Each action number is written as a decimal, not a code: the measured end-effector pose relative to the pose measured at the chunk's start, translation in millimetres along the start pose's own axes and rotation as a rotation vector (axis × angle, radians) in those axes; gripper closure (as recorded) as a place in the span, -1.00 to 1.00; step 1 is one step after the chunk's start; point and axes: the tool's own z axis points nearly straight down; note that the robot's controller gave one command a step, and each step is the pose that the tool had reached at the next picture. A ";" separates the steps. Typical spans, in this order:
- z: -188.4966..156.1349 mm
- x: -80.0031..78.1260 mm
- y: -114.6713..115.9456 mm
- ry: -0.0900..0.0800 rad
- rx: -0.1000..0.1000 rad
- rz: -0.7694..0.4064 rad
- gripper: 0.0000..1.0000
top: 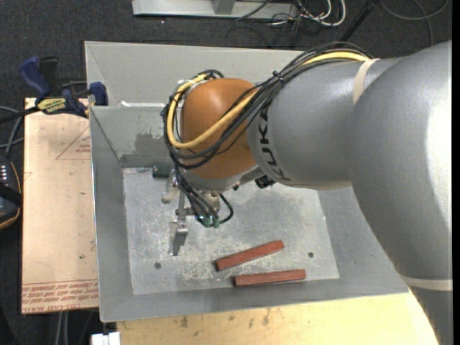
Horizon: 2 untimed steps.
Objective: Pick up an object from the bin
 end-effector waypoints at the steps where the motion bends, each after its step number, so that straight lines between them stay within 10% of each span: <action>1: -4.2 -2.2 -0.9 -0.007 -0.001 0.003 -1.00; 2: 54.0 -34.5 -67.0 -0.013 -0.003 0.026 -1.00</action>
Offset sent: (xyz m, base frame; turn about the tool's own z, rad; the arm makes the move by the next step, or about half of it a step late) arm 0.0447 -0.0956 -0.0793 0.0394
